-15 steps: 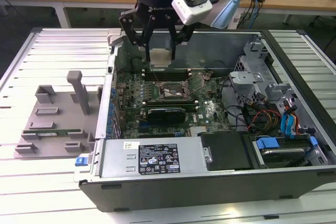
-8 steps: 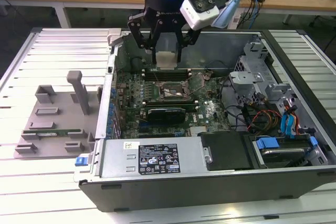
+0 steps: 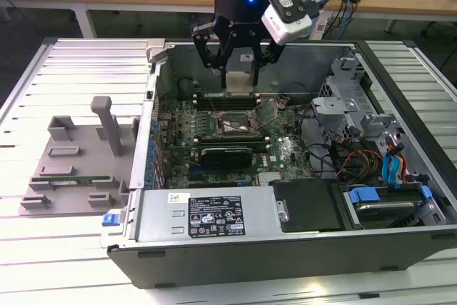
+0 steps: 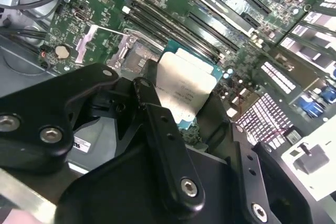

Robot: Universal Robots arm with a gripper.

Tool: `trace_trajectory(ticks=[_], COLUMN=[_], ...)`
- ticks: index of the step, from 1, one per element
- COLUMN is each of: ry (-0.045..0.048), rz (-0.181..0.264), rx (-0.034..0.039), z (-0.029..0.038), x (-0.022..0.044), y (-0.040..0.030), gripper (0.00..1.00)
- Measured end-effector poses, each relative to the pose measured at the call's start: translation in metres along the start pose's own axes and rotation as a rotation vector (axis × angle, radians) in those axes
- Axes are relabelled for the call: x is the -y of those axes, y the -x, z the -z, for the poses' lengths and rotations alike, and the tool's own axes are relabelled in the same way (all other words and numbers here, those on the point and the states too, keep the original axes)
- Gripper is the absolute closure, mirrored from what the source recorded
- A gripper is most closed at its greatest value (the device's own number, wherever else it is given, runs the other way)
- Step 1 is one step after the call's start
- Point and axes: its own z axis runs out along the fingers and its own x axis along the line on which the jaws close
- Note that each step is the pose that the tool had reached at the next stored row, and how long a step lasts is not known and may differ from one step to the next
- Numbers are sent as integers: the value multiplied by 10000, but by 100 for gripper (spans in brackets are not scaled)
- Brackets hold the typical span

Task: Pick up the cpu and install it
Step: 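Pick up the cpu and move it towards the insertion slot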

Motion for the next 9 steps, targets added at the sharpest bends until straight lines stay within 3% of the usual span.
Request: trace_trajectory(ticks=[2, 9], ry=[0, -1], rz=[2, 1], rx=[0, 0], z=[-33, -100], x=[-3, 0], y=[45, 104], gripper=[46, 46])
